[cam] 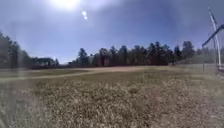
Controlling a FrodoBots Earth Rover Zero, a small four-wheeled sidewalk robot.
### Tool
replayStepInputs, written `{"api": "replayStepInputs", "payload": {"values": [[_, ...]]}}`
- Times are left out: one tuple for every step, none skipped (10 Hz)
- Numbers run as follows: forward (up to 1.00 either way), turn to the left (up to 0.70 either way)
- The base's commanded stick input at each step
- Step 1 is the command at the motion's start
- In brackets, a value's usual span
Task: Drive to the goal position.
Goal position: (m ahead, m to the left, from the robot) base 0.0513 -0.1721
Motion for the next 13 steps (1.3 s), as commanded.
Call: {"api": "replayStepInputs", "payload": {"values": [[0.65, -0.33], [0.65, -0.33], [0.66, -0.33], [0.66, -0.33], [0.19, -0.07], [0.06, 0.01], [0.06, 0.01], [0.06, 0.01], [0.06, 0.01], [0.06, 0.01], [0.06, 0.01], [0.06, 0.01], [0.06, 0.01]]}}
